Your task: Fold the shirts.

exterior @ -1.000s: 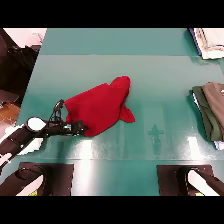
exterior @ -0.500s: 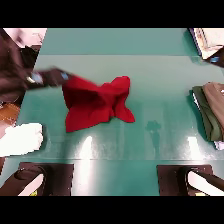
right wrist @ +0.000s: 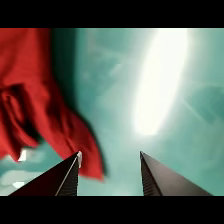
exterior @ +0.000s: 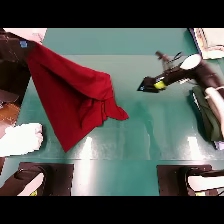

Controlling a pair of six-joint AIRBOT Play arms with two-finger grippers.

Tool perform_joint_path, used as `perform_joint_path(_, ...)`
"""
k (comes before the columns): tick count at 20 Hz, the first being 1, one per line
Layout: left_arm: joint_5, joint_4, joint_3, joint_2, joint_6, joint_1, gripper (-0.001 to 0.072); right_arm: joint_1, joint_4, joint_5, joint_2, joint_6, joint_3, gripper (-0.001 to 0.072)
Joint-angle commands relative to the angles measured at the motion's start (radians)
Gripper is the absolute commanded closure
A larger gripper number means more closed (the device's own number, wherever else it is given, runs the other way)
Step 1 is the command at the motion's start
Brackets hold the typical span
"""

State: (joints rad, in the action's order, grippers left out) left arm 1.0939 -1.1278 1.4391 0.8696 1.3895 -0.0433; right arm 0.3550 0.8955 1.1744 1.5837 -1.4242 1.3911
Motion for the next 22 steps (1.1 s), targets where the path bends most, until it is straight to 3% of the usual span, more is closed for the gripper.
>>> perform_joint_path(1, 0.077, -0.024, -0.027, 0.008, 0.000, 0.002, 0.0682, 0.091, -0.200, -0.130, 0.127, 0.094, -0.019, 0.0265)
perform_joint_path(11, 0.093, -0.021, -0.049, 0.008, 0.001, 0.002, 0.0681, 0.256, -0.205, -0.104, 0.399, 0.098, 0.306, 0.0271)
perform_joint_path(12, 0.093, -0.020, -0.049, 0.008, 0.001, 0.002, 0.0682, 0.258, -0.203, -0.093, 0.411, 0.098, 0.322, 0.0374)
perform_joint_path(13, 0.093, -0.020, -0.049, 0.008, 0.001, 0.002, 0.0682, 0.258, -0.203, -0.093, 0.411, 0.102, 0.325, 0.0604)
perform_joint_path(14, 0.093, -0.020, -0.049, 0.008, 0.001, 0.002, 0.0681, 0.252, -0.194, -0.100, 0.401, 0.111, 0.325, 0.0694)
perform_joint_path(18, 0.072, -0.024, 0.034, 0.008, 0.000, 0.003, 0.0682, 0.167, 0.002, -0.086, 0.242, 0.098, 0.325, 0.0696)
perform_joint_path(22, 0.034, -0.016, 0.274, 0.008, -0.001, 0.003, 0.0682, -0.012, 0.159, -0.075, -0.081, 0.056, 0.325, 0.0695)
